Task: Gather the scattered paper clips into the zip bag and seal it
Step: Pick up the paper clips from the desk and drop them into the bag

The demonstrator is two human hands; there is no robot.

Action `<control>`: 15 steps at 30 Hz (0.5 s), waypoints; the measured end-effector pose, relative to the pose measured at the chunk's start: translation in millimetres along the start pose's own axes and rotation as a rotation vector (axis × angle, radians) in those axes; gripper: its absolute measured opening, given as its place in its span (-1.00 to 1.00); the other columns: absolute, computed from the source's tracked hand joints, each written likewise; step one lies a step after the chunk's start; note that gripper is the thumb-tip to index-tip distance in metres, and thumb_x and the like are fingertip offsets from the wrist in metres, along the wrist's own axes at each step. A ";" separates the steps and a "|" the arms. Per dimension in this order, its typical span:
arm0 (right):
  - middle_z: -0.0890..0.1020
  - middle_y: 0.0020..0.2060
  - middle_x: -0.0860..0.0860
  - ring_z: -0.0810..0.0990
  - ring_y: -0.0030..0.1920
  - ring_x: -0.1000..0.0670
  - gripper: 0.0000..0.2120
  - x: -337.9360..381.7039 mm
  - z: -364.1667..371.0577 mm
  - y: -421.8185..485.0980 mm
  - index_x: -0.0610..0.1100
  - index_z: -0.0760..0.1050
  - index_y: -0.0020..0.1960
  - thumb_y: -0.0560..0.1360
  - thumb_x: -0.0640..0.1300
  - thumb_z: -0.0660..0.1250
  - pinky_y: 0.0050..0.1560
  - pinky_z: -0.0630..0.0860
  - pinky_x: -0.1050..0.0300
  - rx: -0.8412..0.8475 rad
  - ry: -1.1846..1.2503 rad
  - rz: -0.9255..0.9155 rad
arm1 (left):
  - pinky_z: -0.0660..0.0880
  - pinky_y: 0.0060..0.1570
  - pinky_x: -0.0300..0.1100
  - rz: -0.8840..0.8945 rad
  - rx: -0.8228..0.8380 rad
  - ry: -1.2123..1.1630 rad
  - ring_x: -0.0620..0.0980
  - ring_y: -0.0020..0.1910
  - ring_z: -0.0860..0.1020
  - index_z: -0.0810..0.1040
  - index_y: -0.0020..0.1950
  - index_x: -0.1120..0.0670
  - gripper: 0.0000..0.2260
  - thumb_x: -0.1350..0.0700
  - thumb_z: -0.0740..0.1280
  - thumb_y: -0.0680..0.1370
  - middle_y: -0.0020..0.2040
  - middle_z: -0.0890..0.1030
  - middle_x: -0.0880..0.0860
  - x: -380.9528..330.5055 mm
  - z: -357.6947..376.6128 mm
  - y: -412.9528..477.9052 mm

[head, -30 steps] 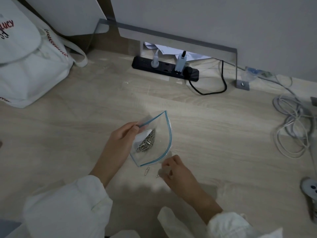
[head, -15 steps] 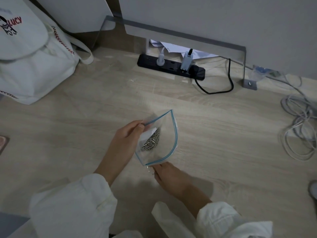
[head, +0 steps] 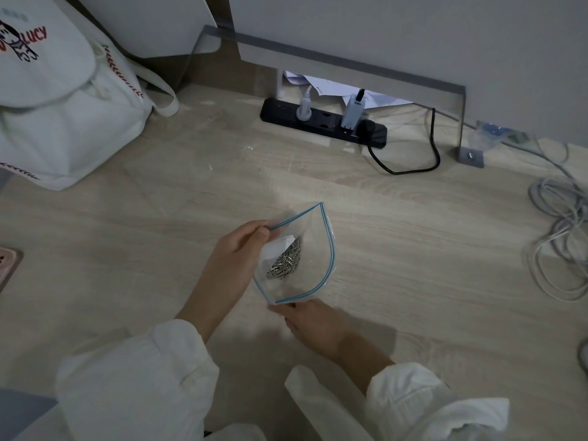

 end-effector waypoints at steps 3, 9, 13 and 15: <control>0.45 0.25 -0.17 0.41 0.22 -0.21 -0.65 -2.8 0.5 0.5 -0.14 0.33 0.34 0.56 -0.24 0.10 0.13 0.36 -0.01 -0.035 0.010 0.011 | 0.40 0.11 -0.41 -0.005 -0.006 -0.001 -0.16 0.09 0.57 0.59 0.02 0.00 -0.79 0.20 0.18 0.58 0.02 0.65 -0.03 -0.5 -0.8 -0.2; 0.43 0.13 -0.15 0.38 0.16 -0.10 -0.78 -6.2 -0.4 -13.1 -0.24 0.39 0.13 0.60 -0.16 0.05 -0.19 0.04 0.27 -0.122 0.118 0.061 | 0.39 0.17 -0.30 0.000 -0.002 -0.013 -0.13 0.10 0.58 0.60 -0.03 -0.03 -0.78 0.20 0.18 0.58 0.01 0.66 -0.05 -3.6 -0.3 -0.1; 0.44 0.10 -0.14 0.39 0.13 -0.09 -0.80 -10.6 4.1 -12.8 -0.26 0.39 0.07 0.59 -0.16 0.08 -0.17 0.06 0.30 -0.132 0.183 0.072 | 0.38 0.23 -0.24 -0.006 0.003 -0.004 -0.13 0.12 0.57 0.59 0.01 -0.02 -0.79 0.19 0.18 0.58 0.03 0.65 -0.04 -2.3 0.9 0.1; 0.45 0.08 -0.13 0.40 0.11 -0.08 -0.81 -12.3 6.9 -11.3 -0.25 0.40 0.05 0.59 -0.16 0.09 -0.17 0.07 0.29 -0.127 0.194 0.092 | 0.38 0.22 -0.25 -0.001 0.007 0.000 -0.15 0.12 0.56 0.59 -0.02 -0.06 -0.78 0.18 0.18 0.58 0.02 0.65 -0.06 -1.9 1.1 0.1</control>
Point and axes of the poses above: each hand's wrist, its own y-axis towards the middle knuckle, its own z-axis out of the palm, x = y × z, the point moved 5 cm from there along y, towards the middle knuckle
